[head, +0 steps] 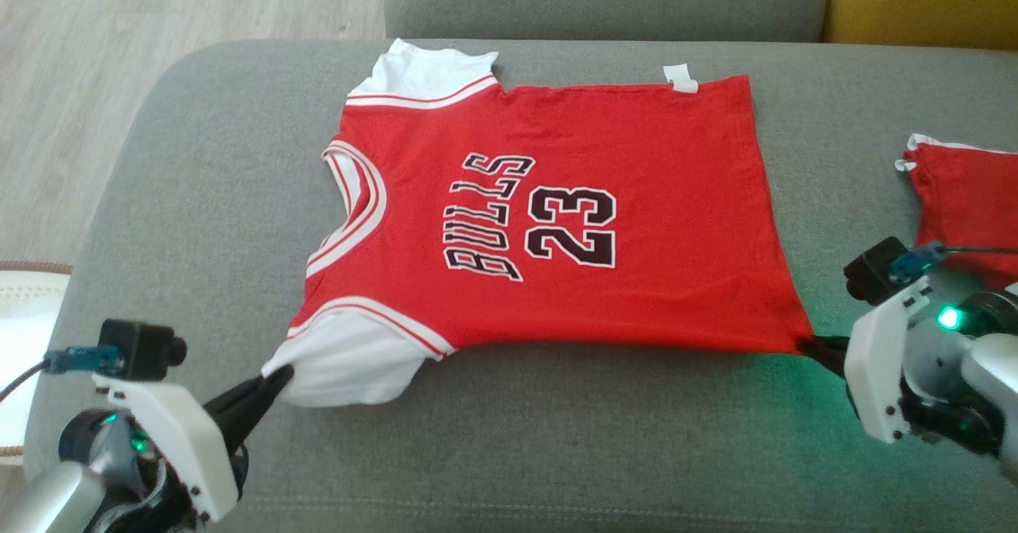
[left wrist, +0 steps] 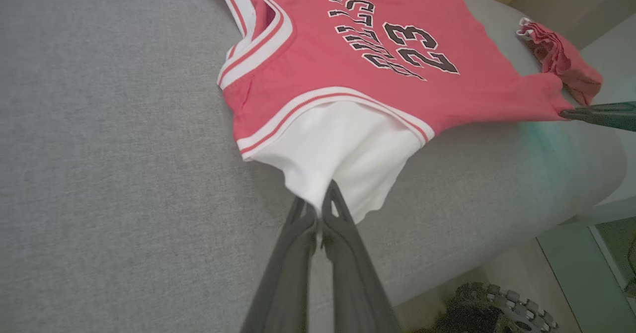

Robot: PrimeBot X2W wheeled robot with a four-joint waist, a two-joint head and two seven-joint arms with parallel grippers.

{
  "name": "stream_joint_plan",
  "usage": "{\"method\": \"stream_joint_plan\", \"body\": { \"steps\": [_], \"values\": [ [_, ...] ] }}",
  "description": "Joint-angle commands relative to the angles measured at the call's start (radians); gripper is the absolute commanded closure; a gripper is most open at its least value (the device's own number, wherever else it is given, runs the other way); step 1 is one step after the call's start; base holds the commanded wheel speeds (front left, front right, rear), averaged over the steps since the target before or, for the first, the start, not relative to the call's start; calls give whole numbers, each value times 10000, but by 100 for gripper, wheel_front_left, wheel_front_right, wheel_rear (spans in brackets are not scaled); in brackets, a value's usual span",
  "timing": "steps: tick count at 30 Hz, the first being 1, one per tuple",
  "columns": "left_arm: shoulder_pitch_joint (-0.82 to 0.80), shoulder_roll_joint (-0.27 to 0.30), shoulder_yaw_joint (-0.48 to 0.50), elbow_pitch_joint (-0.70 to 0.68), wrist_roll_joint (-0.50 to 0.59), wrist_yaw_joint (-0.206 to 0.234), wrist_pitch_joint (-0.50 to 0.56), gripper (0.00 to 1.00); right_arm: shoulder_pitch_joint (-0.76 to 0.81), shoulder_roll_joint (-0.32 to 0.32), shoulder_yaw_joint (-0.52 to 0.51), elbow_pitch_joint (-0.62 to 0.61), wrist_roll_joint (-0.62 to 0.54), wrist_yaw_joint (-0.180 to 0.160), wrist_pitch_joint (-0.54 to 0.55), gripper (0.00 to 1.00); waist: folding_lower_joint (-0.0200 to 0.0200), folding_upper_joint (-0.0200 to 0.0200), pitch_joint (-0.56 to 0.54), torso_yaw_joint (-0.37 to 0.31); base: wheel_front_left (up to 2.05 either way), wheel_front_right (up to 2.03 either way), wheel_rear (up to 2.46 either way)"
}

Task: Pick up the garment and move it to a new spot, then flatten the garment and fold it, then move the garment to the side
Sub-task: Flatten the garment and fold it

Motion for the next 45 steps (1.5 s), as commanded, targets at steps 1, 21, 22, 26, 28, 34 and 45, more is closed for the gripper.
{"method": "stream_joint_plan", "body": {
  "steps": [1, 21, 22, 26, 28, 34, 45],
  "values": [
    [-419, 536, 624, -389, -91, 64, 20, 100, -6, -519, -115, -231, 51, 37, 23, 100, 1, -1, 26, -3, 0, 0, 0],
    [-2035, 652, 983, -1176, 205, 495, 297, 100, -1055, -450, -1284, -598, -94, 37, 461, 100, 1, -1, 1245, -194, 0, 0, 0],
    [-2208, 634, 966, -1102, 236, 469, 336, 100, -1149, -400, -1339, -567, -124, 37, 479, 100, 1, -1, 1345, -209, 0, 0, 0],
    [-2931, 521, 899, -753, 337, 363, 480, 100, -1503, -186, -1509, -401, -267, 37, 542, 100, 1, -1, 1744, -269, 0, 0, 0],
    [-3290, 449, 842, -542, 387, 304, 552, 100, -1665, -68, -1553, -287, -359, 37, 567, 100, 1, -1, 1917, -303, 0, 0, 0],
    [-4265, 206, 576, 182, 605, 137, 708, 100, -2102, 324, -1591, 152, -606, 37, 545, 100, 1, -1, 2312, -410, 0, 0, 0],
    [-5322, -151, 140, 1407, 1002, -30, 564, 100, -2610, 918, -1372, 714, -893, 37, 283, 100, 1, -1, 2722, -569, 0, 0, 0]
  ]
}}
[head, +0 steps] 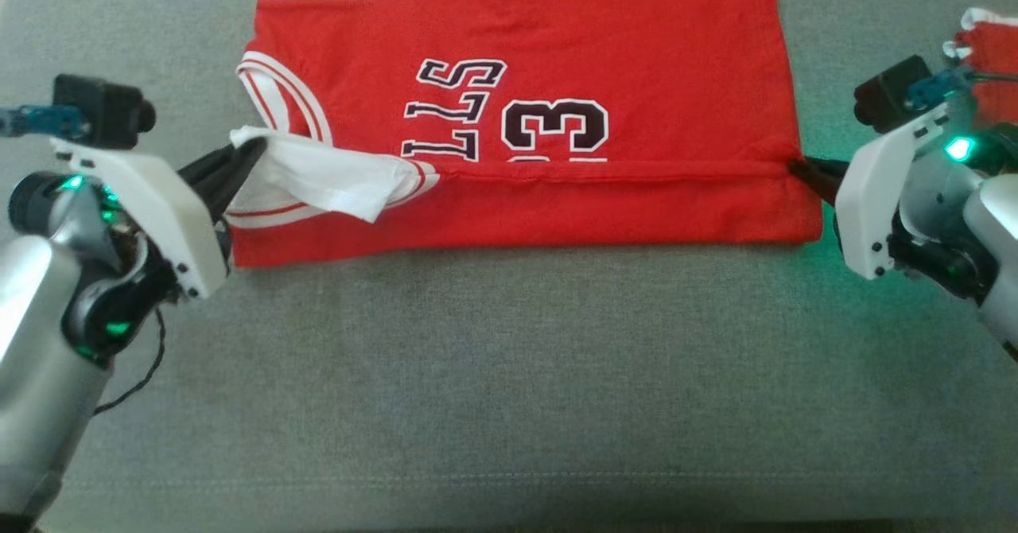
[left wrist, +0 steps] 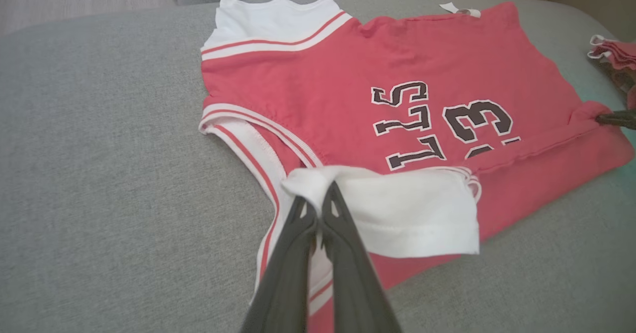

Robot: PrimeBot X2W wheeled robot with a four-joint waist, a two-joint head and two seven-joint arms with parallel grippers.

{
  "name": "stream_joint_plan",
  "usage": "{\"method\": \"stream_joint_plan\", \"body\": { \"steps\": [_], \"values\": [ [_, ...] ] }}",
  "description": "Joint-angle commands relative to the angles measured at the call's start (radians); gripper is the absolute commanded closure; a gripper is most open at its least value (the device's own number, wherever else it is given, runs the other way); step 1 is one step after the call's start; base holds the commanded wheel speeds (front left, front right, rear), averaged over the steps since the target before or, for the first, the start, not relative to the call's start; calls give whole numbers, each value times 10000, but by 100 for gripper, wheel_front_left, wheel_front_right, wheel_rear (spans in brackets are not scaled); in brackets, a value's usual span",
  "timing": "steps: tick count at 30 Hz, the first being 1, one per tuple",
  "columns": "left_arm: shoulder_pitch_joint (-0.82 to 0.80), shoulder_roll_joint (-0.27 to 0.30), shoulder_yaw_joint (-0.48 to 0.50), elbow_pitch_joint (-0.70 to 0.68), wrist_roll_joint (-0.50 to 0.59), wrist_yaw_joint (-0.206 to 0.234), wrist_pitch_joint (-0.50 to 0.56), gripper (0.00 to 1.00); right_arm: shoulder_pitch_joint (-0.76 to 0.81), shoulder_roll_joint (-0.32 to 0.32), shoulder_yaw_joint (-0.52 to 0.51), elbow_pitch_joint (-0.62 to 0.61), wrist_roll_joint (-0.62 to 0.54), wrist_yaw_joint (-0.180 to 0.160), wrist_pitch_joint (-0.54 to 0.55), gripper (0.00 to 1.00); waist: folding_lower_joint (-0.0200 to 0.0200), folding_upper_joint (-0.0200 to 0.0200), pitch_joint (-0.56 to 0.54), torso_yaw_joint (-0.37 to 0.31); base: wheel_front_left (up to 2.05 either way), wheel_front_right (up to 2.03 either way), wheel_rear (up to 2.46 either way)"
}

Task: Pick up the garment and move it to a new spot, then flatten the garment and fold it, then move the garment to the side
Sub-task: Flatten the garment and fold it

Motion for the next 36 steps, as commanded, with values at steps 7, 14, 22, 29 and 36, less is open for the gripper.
{"method": "stream_joint_plan", "body": {
  "steps": [7, 14, 22, 29, 36],
  "values": [
    [-1153, -36, 498, 739, 637, 315, -983, 0, -433, 143, -221, 285, -492, 37, -1238, 0, -1, 0, 134, -105, 0, 0, 0],
    [-1611, -1022, 1480, 1346, 799, 1181, -3709, 0, -502, 388, -749, 987, -1667, 37, -3359, 0, -1, 0, -86, -179, 0, 0, 0],
    [-790, -1907, 2683, 931, 751, 1768, -5685, 0, 222, 1186, -2812, 1713, -2828, 37, -6102, 0, -1, 0, -841, -190, 0, 0, 0],
    [1607, -3709, 4655, -1538, 2608, 2159, -5754, 0, 1939, 2542, -5946, 1296, -4367, 37, -7201, 0, -1, 0, -1663, -15, 0, 0, 0],
    [3515, -5038, 4781, -1896, 4516, 1741, -5756, 0, 4296, 4041, -8577, -586, -6249, 37, -7263, 0, -1, 0, -1946, 233, 0, 0, 0]
  ]
}}
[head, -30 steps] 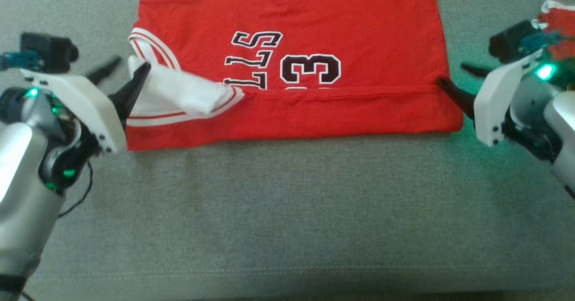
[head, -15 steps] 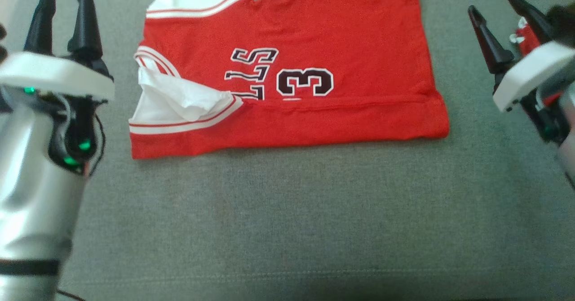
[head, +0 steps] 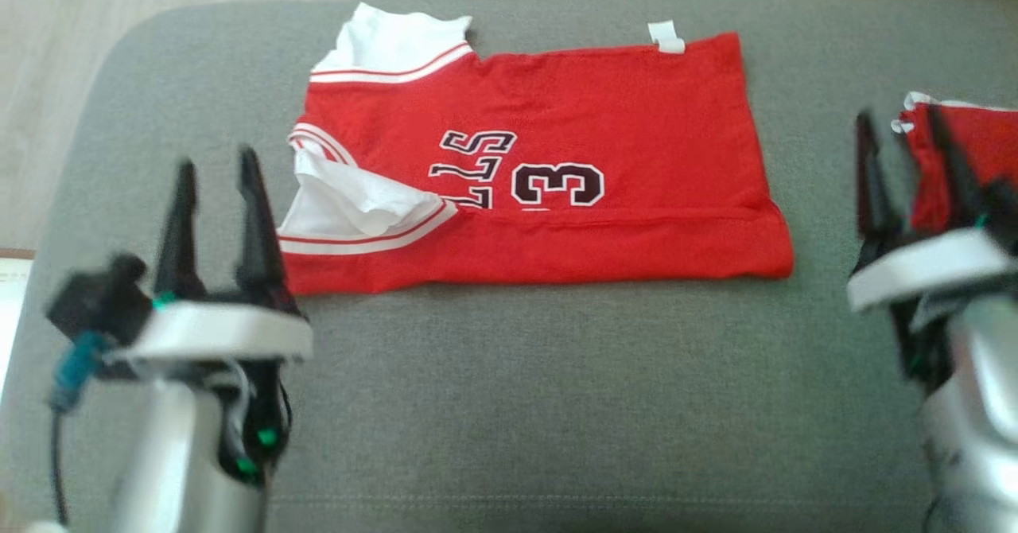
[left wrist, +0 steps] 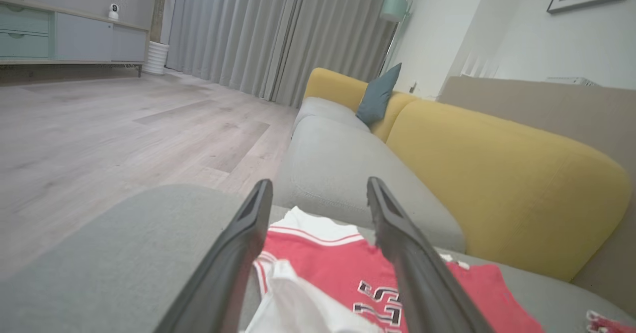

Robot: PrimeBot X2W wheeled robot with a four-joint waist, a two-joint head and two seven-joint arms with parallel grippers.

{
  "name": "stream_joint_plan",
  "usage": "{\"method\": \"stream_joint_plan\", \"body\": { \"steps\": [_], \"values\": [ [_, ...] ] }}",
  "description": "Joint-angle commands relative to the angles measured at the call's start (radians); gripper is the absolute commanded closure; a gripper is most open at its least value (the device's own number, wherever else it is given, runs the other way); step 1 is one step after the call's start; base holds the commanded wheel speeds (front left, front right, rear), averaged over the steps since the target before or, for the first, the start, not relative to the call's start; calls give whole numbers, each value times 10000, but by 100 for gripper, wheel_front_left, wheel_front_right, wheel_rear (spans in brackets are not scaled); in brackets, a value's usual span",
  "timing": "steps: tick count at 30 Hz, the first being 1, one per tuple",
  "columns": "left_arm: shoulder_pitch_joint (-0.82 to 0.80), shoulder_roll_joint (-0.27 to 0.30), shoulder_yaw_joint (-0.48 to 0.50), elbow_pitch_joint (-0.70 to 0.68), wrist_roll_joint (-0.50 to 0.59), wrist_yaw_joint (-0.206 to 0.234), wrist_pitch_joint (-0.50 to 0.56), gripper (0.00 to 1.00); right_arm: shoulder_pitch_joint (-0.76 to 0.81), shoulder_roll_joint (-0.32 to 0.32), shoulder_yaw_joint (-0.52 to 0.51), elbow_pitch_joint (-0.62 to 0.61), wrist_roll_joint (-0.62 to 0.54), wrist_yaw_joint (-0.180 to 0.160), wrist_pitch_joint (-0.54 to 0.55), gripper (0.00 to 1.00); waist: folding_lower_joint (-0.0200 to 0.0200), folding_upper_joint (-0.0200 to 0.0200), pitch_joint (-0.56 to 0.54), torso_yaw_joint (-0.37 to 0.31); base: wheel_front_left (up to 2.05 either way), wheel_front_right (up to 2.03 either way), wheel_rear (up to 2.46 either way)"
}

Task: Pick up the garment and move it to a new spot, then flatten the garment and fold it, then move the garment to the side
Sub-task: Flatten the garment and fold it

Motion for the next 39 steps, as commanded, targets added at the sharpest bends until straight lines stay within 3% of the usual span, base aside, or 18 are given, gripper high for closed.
{"method": "stream_joint_plan", "body": {
  "steps": [1, 6, 11, 23, 28, 38, 39],
  "values": [
    [-46, -23, 285, -175, 411, -97, -48, 0, 577, 530, -291, -886, -600, 37, -104, 0, 1, -1, -42, 74, 0, 0, 0],
    [301, -250, 57, 643, 1235, -39, -48, 0, 1622, 1569, -903, -1909, -1688, 37, -92, 0, 1, -1, 65, 7, 0, 0, 0],
    [109, -270, -74, 1695, 1746, 81, -48, 0, 1714, 1885, -1044, -2459, -2004, 37, 85, 0, 1, -1, 205, -161, 0, 0, 0],
    [-1214, 408, 28, 5239, 2617, 1126, 78, 0, 1801, 2077, -1131, -3316, -2156, 37, 484, 0, 1, -1, 573, -602, 0, 0, 0],
    [-1568, 616, 36, 6072, 2633, 1149, 91, 0, 1820, 2112, -1187, -3416, -2192, 37, 542, 0, 1, -1, 685, -755, 0, 0, 0],
    [-2104, 745, -354, 7450, 2614, 622, 663, 0, 1786, 2158, -1560, -3529, -2482, 37, 752, 0, 1, -1, 869, -878, 0, 0, 0],
    [-2154, 739, -396, 7546, 2595, 530, 705, 55, 1794, 2170, -1627, -3498, -2529, 37, 824, 0, 1, -1, 886, -871, 0, 0, 0]
  ]
}}
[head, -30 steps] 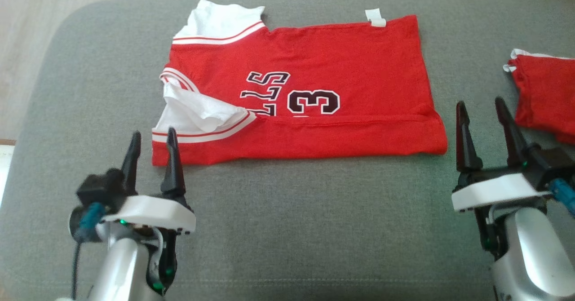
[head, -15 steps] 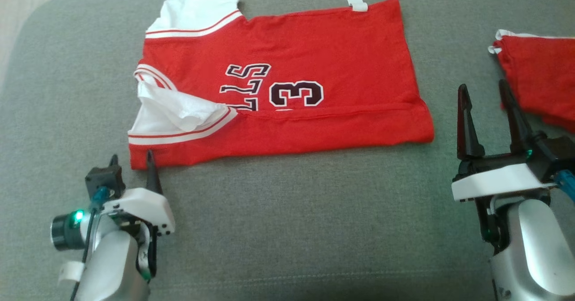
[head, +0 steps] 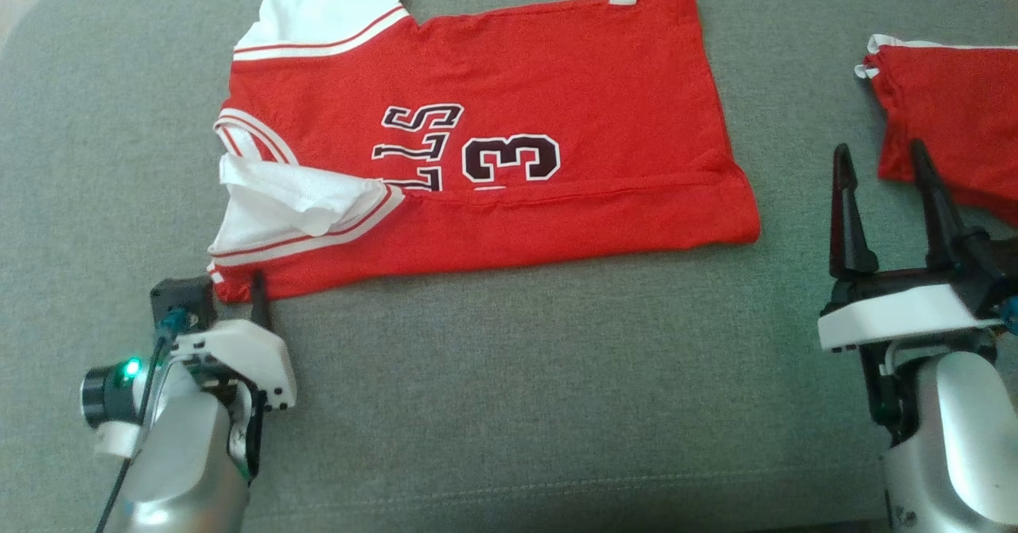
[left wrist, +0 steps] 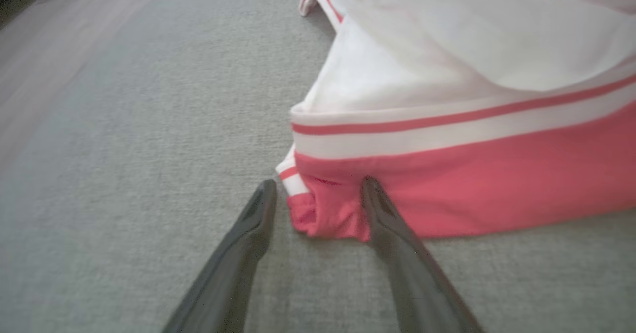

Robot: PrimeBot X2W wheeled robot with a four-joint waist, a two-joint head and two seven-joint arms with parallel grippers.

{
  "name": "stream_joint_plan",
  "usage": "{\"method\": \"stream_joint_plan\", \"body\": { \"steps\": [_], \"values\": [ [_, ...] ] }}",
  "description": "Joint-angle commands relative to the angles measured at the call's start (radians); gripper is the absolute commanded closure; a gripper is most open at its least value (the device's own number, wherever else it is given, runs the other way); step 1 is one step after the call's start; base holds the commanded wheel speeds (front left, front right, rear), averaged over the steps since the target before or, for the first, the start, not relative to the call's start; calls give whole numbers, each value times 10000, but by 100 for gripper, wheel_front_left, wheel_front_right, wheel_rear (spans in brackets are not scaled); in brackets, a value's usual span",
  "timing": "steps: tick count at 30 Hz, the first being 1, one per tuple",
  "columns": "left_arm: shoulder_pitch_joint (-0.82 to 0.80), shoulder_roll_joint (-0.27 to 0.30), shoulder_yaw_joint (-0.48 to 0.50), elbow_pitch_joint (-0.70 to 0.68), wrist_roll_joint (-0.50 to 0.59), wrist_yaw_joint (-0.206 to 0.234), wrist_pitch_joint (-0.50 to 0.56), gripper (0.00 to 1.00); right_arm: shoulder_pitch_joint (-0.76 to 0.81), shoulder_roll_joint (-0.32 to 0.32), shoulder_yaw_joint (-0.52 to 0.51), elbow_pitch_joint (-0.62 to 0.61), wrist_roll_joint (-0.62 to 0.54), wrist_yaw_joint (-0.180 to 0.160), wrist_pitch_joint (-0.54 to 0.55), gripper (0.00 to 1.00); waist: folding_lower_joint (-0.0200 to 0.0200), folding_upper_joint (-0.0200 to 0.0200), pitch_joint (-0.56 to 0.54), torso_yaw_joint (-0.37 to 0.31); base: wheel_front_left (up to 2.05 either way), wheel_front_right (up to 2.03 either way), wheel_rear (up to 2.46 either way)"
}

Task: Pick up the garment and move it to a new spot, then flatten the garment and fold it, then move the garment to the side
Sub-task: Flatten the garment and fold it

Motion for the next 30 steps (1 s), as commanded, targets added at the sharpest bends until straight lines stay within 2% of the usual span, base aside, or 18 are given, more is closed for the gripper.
{"method": "stream_joint_plan", "body": {
  "steps": [1, 7, 13, 19, 24, 30],
  "values": [
    [-284, 280, 153, 105, -39, -181, 125, 100, -214, 55, 47, -292, -139, 37, 150, 0, 0, 0, 35, 23, 0, 0, 0],
    [-483, 128, 82, -304, -74, -212, -412, 100, -132, 174, -192, 23, -129, 37, 641, 0, 0, 0, 28, 246, 0, 0, 0],
    [-368, -6, -17, -1472, -1, -238, -599, 100, -149, 243, -348, 669, 145, 37, 1297, 0, 0, 0, 26, 535, 0, 0, 0],
    [81, -80, -169, -3095, 188, -264, -617, 100, -470, 258, -83, 1956, 602, 37, 1943, 0, 0, 0, 141, 866, 0, 0, 0],
    [357, -85, -280, -3676, 271, -257, -618, 100, -948, 260, 71, 3016, 1165, 37, 1956, 0, 0, 0, 254, 1025, 0, 0, 0],
    [487, -56, -343, -3731, 246, -247, -619, 100, -1469, 260, 306, 4060, 1514, 37, 1696, 0, 0, 0, 430, 1082, 0, 0, 0]
  ]
}}
